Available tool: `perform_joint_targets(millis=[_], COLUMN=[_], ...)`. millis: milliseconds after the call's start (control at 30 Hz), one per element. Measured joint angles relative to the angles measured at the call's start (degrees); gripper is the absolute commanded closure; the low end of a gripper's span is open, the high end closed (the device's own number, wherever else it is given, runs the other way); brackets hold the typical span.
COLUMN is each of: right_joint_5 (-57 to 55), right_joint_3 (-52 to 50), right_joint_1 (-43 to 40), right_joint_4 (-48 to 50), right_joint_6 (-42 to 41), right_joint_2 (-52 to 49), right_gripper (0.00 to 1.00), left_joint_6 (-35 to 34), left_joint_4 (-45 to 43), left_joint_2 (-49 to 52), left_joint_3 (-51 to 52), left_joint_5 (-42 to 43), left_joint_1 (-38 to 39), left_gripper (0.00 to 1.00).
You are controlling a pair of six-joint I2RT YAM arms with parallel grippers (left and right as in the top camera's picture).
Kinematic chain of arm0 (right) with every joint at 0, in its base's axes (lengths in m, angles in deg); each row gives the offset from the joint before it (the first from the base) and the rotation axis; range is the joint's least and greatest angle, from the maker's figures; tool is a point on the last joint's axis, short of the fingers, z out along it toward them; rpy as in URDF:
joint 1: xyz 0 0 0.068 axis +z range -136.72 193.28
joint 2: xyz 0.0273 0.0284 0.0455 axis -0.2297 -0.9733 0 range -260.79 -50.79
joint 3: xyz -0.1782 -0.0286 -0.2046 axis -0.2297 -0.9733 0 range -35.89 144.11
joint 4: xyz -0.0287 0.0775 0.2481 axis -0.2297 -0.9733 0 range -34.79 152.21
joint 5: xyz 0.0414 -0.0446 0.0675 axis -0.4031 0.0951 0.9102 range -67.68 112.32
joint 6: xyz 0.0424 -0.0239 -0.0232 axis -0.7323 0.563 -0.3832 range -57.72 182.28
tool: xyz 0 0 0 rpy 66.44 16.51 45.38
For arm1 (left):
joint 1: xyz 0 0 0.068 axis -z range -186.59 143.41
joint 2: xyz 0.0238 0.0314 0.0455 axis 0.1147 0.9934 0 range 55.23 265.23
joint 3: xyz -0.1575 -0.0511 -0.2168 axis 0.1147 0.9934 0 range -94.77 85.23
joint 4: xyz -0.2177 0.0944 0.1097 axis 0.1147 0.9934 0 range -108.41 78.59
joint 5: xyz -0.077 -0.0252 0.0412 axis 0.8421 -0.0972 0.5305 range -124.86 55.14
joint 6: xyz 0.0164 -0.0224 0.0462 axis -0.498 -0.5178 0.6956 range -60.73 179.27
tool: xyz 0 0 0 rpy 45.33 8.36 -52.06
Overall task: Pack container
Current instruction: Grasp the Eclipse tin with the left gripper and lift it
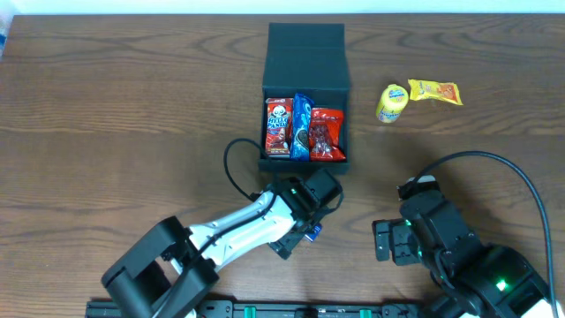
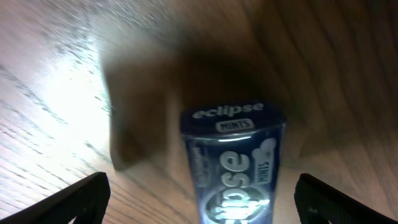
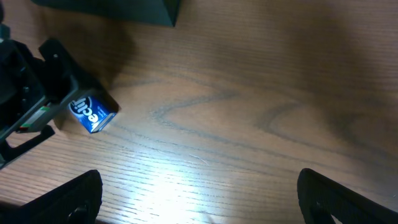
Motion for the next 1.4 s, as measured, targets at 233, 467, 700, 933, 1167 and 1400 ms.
perform_joint_targets(millis=[233, 467, 700, 933, 1167, 1400], right_joint_5=[0.00, 0.00, 0.00, 0.00, 0.00, 0.00], right_joint_3=[0.00, 0.00, 0.00, 0.00, 0.00, 0.00], right_joint_1=[0.00, 0.00, 0.00, 0.00, 0.00, 0.00], right_joint_4=[0.00, 0.00, 0.00, 0.00, 0.00, 0.00], right_joint_6=[0.00, 0.00, 0.00, 0.00, 0.00, 0.00], right_joint_2=[0.00, 0.00, 0.00, 0.00, 0.00, 0.00], right_gripper=[0.01, 0.01, 0.01, 0.01, 0.01, 0.01], left_joint_6=[-0.46, -0.39, -0.55, -0.55, -0.31, 0.79], left_joint_4=[-0.33, -0.17, -0.24, -0.24, 0.68, 3.41], left_joint_2=[3.10, 3.26, 3.26, 3.28, 3.32, 3.37], left_joint_3=[-1.40, -1.46, -1.46, -1.46, -2.78, -6.49], left_joint_5=[1.38, 1.64, 2.29, 2.82, 3.82, 4.09], left_joint_1=[0.00, 0.00, 0.00, 0.00, 0.00, 0.00], left_gripper=[0.07, 0.27, 0.40, 0.53, 0.66, 0.72])
